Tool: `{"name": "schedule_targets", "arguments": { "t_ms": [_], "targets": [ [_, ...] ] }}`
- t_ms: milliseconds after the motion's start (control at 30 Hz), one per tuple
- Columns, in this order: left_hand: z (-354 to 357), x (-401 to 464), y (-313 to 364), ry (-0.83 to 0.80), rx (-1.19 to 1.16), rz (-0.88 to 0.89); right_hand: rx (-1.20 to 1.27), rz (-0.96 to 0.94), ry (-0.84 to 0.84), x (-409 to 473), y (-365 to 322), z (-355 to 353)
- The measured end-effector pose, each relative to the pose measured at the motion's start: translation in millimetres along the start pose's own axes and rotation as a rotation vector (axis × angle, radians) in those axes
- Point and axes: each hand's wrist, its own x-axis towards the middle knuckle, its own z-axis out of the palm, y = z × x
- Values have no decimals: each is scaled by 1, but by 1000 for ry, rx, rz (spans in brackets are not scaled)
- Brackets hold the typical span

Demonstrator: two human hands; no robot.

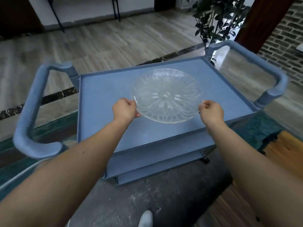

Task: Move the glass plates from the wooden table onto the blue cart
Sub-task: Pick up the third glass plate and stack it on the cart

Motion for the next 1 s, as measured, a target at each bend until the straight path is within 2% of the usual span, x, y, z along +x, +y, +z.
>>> {"name": "schedule_targets", "arguments": {
  "t_ms": [200, 333, 600, 767, 900, 1000],
  "targets": [
    [19, 54, -21, -63, 47, -17, -45, 62, -20, 34, 5, 40],
    [25, 75, -27, -78, 184, 32, -100, 76, -18, 47, 6, 56],
    [25, 102, -32, -107, 436, 130, -239, 9, -14, 55, 4, 77],
    [24, 107, -37, -140, 505, 200, -267, -34, -29, 53, 9, 81],
    [26, 100, -30, -58, 727, 228, -242, -9, -62, 47, 11, 75],
    [30, 88, -15, -41, 819, 345, -247, -23, -88, 33, 12, 57]
  ]
}}
